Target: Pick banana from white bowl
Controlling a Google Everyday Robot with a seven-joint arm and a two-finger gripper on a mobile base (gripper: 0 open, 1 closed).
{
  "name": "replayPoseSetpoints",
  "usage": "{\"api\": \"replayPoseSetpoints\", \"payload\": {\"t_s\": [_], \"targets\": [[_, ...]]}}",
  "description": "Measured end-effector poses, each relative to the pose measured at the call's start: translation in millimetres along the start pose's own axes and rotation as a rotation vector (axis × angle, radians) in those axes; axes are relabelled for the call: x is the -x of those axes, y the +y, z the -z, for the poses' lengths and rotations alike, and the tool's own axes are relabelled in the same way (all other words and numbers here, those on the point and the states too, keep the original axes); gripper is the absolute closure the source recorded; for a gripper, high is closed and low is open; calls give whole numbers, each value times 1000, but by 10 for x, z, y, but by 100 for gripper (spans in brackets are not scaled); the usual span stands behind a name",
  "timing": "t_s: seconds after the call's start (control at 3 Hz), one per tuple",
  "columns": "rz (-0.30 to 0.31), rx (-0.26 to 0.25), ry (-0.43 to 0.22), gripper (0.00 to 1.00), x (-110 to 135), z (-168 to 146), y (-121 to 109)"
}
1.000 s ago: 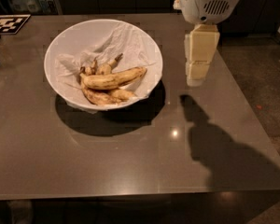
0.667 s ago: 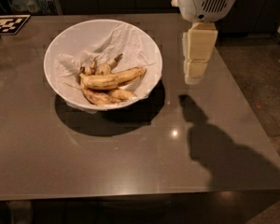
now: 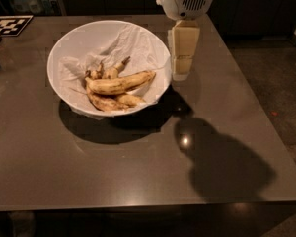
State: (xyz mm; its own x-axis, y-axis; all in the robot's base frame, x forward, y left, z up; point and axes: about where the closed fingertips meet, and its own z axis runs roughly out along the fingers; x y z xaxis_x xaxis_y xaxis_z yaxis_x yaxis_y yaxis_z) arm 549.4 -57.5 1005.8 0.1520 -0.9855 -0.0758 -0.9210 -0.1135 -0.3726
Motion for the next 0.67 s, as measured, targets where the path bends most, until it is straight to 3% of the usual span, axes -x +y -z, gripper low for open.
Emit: {"api": "replayPoseSetpoints", "payload": {"t_s": [0.67], "targets": [[46, 68, -7, 1, 293, -508, -128]]}}
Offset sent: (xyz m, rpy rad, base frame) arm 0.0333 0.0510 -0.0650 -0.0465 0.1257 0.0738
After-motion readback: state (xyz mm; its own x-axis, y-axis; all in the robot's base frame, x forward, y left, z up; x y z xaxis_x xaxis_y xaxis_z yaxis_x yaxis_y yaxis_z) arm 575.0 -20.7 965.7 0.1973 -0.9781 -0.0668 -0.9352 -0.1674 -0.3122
